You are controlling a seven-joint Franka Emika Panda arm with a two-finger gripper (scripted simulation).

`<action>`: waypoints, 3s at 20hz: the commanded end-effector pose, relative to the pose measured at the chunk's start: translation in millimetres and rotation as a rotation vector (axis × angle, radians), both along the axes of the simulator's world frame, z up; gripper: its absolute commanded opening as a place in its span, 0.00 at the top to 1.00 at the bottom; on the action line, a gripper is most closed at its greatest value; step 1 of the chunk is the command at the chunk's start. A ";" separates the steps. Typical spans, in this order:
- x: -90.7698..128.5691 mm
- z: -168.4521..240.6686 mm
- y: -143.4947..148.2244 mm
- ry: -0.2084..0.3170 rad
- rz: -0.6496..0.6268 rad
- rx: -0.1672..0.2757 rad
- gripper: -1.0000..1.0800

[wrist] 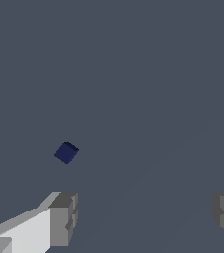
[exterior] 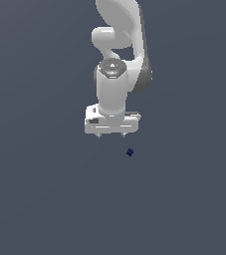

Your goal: Pick up the object and move it to a goal position.

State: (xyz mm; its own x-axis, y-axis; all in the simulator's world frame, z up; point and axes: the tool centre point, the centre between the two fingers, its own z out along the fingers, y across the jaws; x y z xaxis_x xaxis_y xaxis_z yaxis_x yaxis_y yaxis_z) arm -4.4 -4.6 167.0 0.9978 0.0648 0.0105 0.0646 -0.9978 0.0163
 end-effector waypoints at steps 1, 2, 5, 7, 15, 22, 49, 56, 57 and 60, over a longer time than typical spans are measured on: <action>0.0 0.0 0.0 0.000 0.000 0.000 0.04; -0.2 -0.3 0.4 0.001 0.001 0.001 0.04; -2.7 -4.2 6.4 0.012 0.009 0.009 0.04; -5.8 -9.0 13.6 0.026 0.019 0.020 0.04; -8.4 -13.1 19.8 0.037 0.025 0.028 0.04; -7.4 -19.2 25.1 0.036 -0.017 0.029 0.04; -2.5 -91.7 84.8 0.012 -0.528 0.021 0.04; -3.0 -101.6 92.5 0.007 -0.598 0.019 0.04; -3.0 -102.4 93.1 0.007 -0.603 0.019 0.04; -3.1 -103.6 94.0 0.006 -0.612 0.019 0.04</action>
State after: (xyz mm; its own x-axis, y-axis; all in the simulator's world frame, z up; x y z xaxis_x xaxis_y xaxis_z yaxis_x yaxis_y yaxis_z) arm -7.6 89.2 63.9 0.8571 -0.5152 -0.0008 -0.5152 -0.8571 0.0001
